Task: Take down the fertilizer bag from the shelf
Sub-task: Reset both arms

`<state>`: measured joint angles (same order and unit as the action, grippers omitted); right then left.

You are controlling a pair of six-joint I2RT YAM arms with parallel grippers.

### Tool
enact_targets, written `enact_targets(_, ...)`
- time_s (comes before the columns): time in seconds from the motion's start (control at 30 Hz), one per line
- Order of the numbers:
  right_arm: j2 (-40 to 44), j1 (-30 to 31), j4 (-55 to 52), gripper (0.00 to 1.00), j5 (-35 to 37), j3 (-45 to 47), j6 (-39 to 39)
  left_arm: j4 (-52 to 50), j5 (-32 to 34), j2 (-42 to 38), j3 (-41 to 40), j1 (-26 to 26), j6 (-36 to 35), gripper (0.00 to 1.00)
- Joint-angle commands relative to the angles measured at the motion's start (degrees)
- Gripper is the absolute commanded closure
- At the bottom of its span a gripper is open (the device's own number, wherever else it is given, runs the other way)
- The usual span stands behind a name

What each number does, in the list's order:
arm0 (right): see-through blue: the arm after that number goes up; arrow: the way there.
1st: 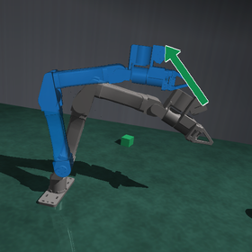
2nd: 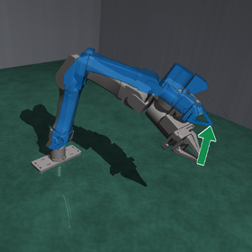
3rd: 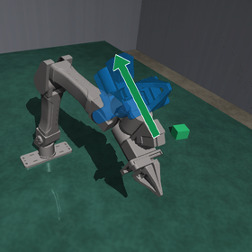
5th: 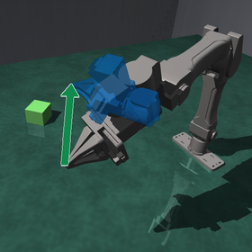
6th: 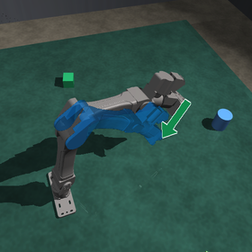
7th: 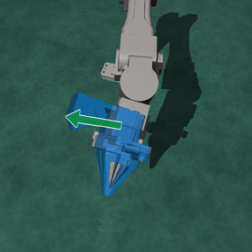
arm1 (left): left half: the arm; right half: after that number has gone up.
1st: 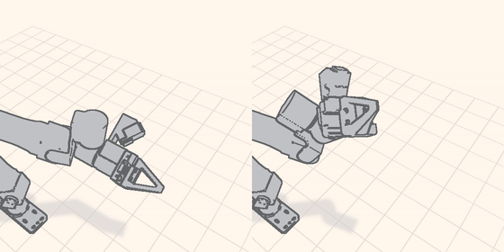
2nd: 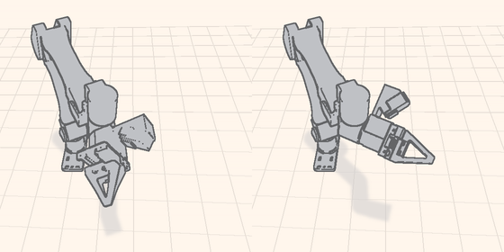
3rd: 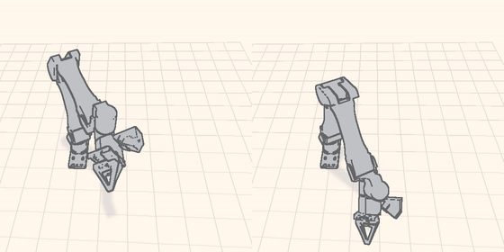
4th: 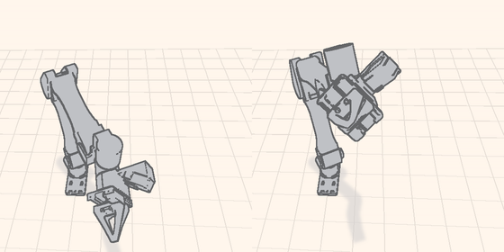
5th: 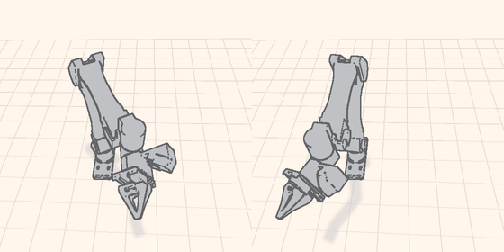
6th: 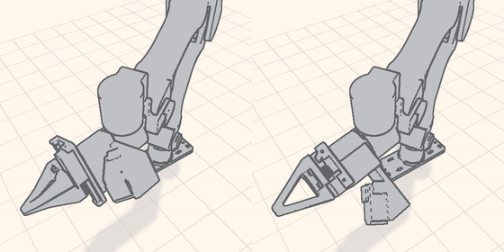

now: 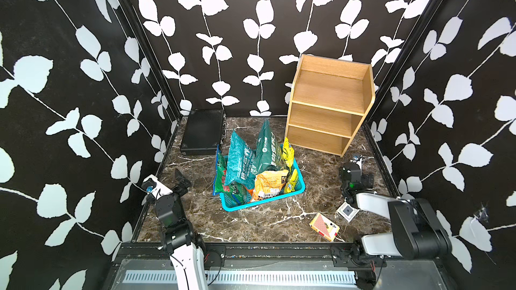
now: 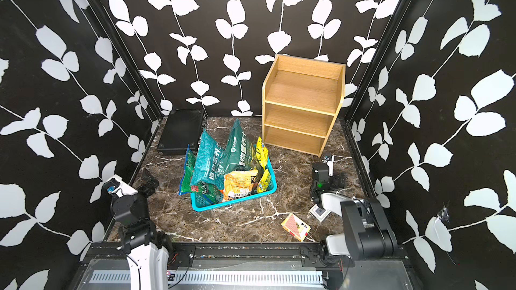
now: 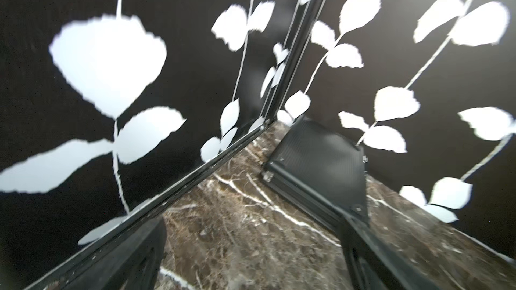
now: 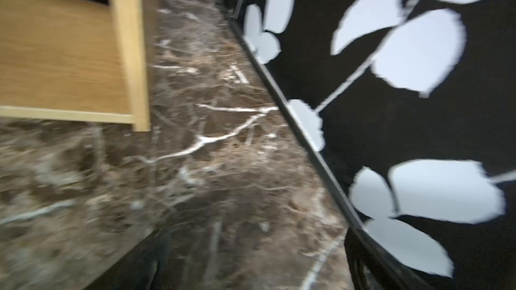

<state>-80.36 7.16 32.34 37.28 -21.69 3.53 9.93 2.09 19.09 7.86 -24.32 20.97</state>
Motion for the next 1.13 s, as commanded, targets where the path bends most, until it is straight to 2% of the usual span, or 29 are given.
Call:
enact_targets(0.0,-1.0,-0.2,13.0,0.00,-3.6,-0.3,0.6,15.4,2.3,7.1,-4.6,-0.1,1.9,0.01)
enact_targets(0.07,-2.8,-0.1,11.2,0.00,-7.3,-2.2,-0.8,24.4,5.9,14.8,-7.5,1.6,-0.9,0.01)
enact_targets(0.13,-6.2,0.1,14.9,0.00,-9.6,-3.0,-3.2,31.4,13.6,24.6,-7.4,7.4,-8.4,0.01)
enact_targets(0.17,-5.3,0.0,12.3,0.00,-9.6,-3.1,-2.5,32.5,12.4,29.4,-5.5,8.2,-9.1,0.01)
enact_targets(0.2,-4.4,-0.2,10.9,0.00,-10.1,-3.1,-1.4,34.3,7.9,33.9,-3.2,8.3,-11.3,0.01)
enact_targets(0.27,-5.2,-0.2,13.2,0.00,-9.6,-2.7,-2.4,40.1,1.8,42.6,-0.2,9.0,-13.9,0.01)
enact_targets(0.33,-4.7,-0.2,12.9,0.00,-11.1,-2.3,-2.2,47.6,-0.2,52.3,0.8,9.0,-13.2,0.01)
enact_targets(0.37,-5.1,-0.2,15.7,0.00,-12.8,-1.1,-3.0,51.3,-4.0,56.8,2.0,8.8,-12.7,0.01)
enact_targets(0.4,-6.1,-0.7,19.8,0.00,-15.8,1.0,-3.0,46.6,-7.7,57.0,4.0,8.4,-11.4,0.01)
enact_targets(0.43,-9.0,-0.3,28.1,0.00,-15.9,2.7,-5.1,45.4,-7.7,57.0,5.1,9.7,-12.2,0.01)
enact_targets(0.47,-9.7,0.7,28.6,0.00,-13.9,2.9,-6.0,46.4,-8.8,58.2,5.6,10.3,-12.7,0.01)
enact_targets(0.53,-6.5,0.0,20.1,0.01,-15.0,1.3,-3.7,54.0,-11.8,64.4,5.9,10.4,-11.6,0.01)
enact_targets(0.57,-7.6,-0.4,22.2,0.01,-15.5,1.2,-4.2,59.7,-17.1,68.7,6.7,10.4,-12.0,0.01)
enact_targets(0.6,-7.9,-0.4,23.1,0.01,-15.5,1.4,-4.3,57.8,-20.9,69.3,8.1,10.2,-13.2,0.01)
enact_targets(0.63,-7.4,-0.4,21.4,0.01,-15.6,1.2,-4.0,52.3,-20.3,67.3,9.0,10.7,-14.3,0.01)
enact_targets(0.67,-7.1,-0.9,20.0,0.01,-16.2,0.7,-3.5,47.8,-16.9,65.1,9.7,12.2,-15.9,0.01)
enact_targets(0.77,-7.0,-1.4,19.5,0.01,-17.0,0.5,-3.2,48.6,-17.8,67.4,11.0,17.9,-23.0,0.01)
enact_targets(0.8,-7.2,-1.4,19.8,0.01,-16.9,0.5,-3.2,46.5,-13.5,67.8,11.2,21.1,-26.0,0.01)
enact_targets(0.83,-7.3,-1.4,19.9,0.01,-16.9,0.4,-3.2,48.9,-12.5,70.4,11.5,22.3,-27.0,0.01)
enact_targets(0.87,-7.1,-1.4,19.4,0.01,-17.0,0.3,-3.1,52.9,-14.3,72.5,11.7,22.3,-27.0,0.01)
enact_targets(0.93,-7.3,-1.5,19.3,0.01,-17.2,0.2,-3.2,43.1,-7.4,68.6,13.1,22.4,-25.4,0.01)
enact_targets(1.0,-7.4,-3.1,17.6,0.01,-20.5,-0.6,-2.6,48.9,-7.2,71.2,12.5,22.4,-25.0,0.01)
enact_targets(1.07,-7.0,-3.6,17.2,0.01,-21.9,-0.7,-2.3,43.9,-6.7,69.2,13.2,22.6,-25.1,0.01)
enact_targets(1.1,-7.0,-3.6,17.5,0.01,-21.8,-0.5,-2.3,45.4,-6.6,70.0,13.2,22.7,-25.1,0.01)
